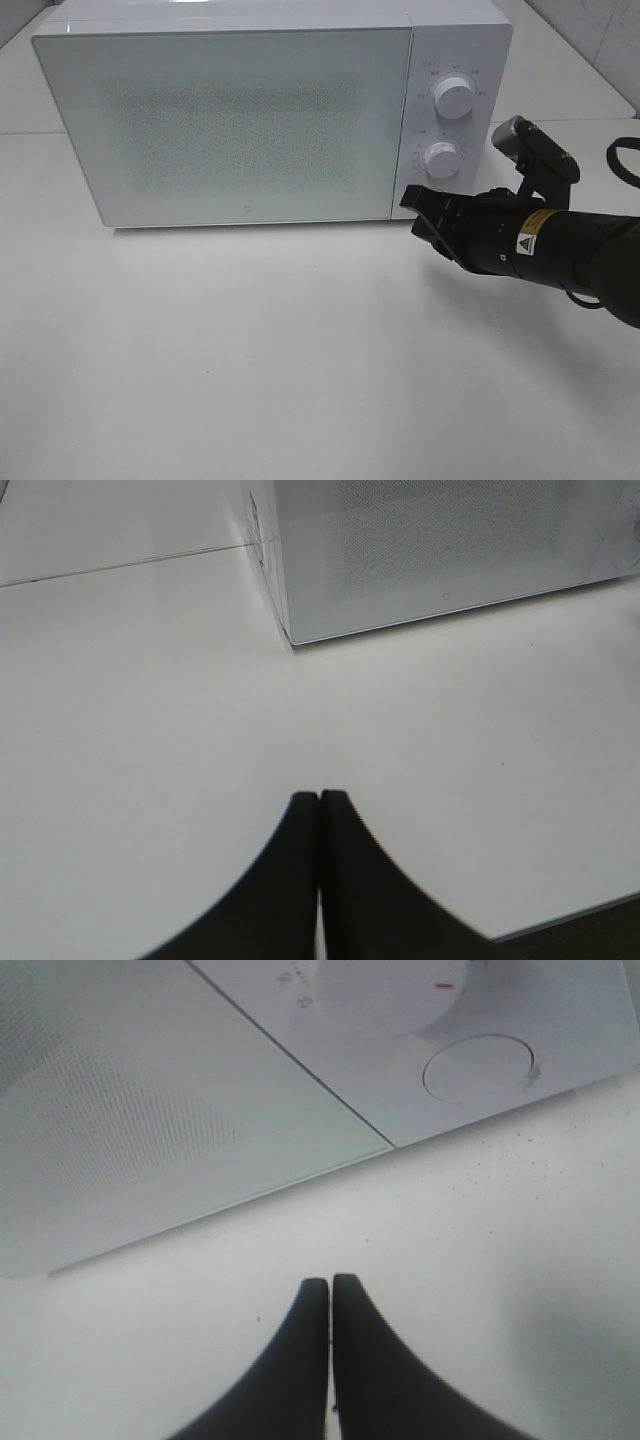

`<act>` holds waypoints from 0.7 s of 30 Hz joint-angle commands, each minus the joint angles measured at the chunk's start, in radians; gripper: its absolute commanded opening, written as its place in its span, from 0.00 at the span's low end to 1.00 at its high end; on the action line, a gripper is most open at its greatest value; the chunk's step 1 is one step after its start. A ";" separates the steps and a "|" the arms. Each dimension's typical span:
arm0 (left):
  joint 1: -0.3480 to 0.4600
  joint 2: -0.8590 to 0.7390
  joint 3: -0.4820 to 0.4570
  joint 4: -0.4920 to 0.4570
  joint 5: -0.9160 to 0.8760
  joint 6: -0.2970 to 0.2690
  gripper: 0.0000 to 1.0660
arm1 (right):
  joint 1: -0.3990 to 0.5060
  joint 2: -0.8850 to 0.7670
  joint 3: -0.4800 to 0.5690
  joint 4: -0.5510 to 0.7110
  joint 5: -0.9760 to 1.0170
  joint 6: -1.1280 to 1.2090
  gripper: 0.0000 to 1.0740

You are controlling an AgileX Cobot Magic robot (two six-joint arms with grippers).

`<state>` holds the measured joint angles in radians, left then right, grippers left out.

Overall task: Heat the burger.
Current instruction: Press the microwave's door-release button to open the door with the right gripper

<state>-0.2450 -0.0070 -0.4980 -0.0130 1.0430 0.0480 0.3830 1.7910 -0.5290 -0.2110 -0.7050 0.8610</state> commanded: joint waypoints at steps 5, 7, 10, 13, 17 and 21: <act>0.002 -0.002 0.003 0.001 -0.009 -0.005 0.00 | 0.003 0.050 -0.045 0.023 -0.067 0.280 0.00; 0.002 -0.002 0.003 0.001 -0.009 -0.005 0.00 | 0.003 0.072 -0.055 0.081 -0.078 0.321 0.00; 0.002 -0.002 0.003 0.001 -0.009 -0.005 0.00 | 0.003 0.096 -0.060 0.163 -0.097 0.319 0.00; 0.002 -0.002 0.003 0.001 -0.009 -0.005 0.00 | 0.003 0.114 -0.066 0.236 -0.104 0.313 0.00; 0.002 -0.002 0.003 0.001 -0.009 -0.005 0.00 | 0.003 0.126 -0.083 0.266 -0.102 0.298 0.00; 0.002 -0.002 0.003 0.001 -0.009 -0.005 0.00 | 0.002 0.155 -0.128 0.277 -0.102 0.298 0.00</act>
<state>-0.2450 -0.0070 -0.4980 -0.0130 1.0430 0.0480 0.3830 1.9330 -0.6280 0.0600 -0.7930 1.1700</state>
